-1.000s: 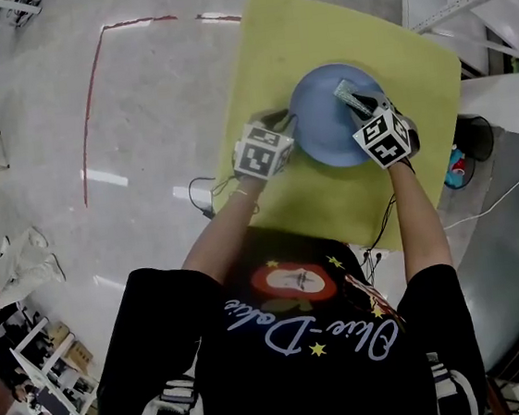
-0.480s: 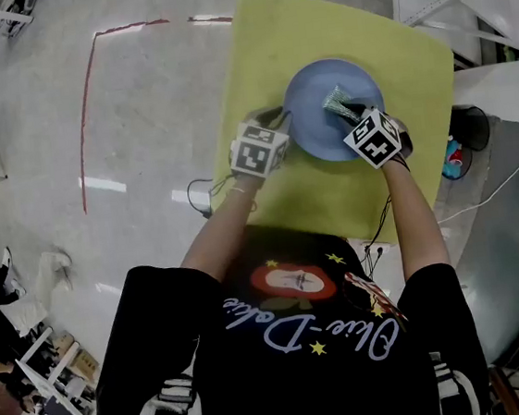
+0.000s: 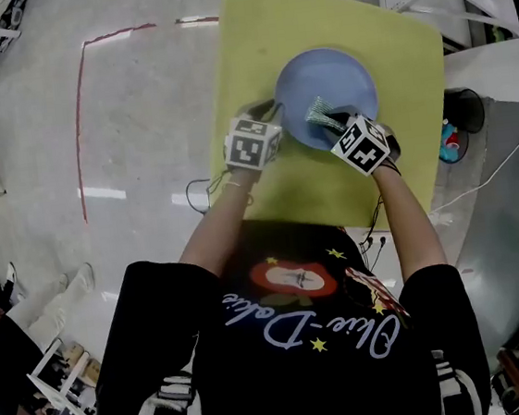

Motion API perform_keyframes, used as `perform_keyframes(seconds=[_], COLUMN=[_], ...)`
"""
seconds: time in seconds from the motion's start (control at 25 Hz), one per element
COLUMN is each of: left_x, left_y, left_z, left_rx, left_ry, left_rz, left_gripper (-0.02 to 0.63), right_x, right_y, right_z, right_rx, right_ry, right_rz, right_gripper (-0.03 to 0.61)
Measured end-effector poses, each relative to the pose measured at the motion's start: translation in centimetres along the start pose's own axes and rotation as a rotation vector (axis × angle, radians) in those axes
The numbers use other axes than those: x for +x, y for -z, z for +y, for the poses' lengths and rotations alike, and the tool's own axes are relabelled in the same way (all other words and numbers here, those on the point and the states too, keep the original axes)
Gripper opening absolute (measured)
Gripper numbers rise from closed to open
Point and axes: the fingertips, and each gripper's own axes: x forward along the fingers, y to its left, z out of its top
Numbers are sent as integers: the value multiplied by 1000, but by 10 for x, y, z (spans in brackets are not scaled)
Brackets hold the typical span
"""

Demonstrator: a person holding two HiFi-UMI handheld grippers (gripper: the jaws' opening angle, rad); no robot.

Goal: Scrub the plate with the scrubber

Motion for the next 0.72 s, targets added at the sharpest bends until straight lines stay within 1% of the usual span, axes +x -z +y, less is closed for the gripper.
perform_keyframes(seconds=[0.08, 0.16, 0.28, 0.4, 0.48, 0.56, 0.64, 0.72], left_x=[1, 0, 2, 5, 5, 4, 3, 3], left_y=[-1, -1, -1, -1, 1, -1, -3, -3], left_z=[0, -1, -3, -3, -3, -4, -3, -2], left_rx=[-1, -3, -4, -3, -16, -17, -5, -2], left_ry=[0, -2, -1, -8, -12, -8, -4, -3], left_rz=[0, 0, -2, -2, -5, -7, -5, -2], left_gripper=[61, 61, 61, 61, 61, 61, 63, 63], right_x=[0, -1, -3, -4, -7, -14, -18, -18], right_y=[0, 1, 3, 5, 2, -8, -18, -25], right_z=[8, 18, 29, 30, 29, 18, -1, -23], right_rx=[4, -13, -72, -127, -202, -254, -274, -303], right_ry=[-23, -52, -96, -102, -91, -59, -5, 59], right_rz=[-4, -3, -8, -15, -32, -72, -100, -95], right_gripper=[69, 69, 69, 71, 72, 69, 66, 66])
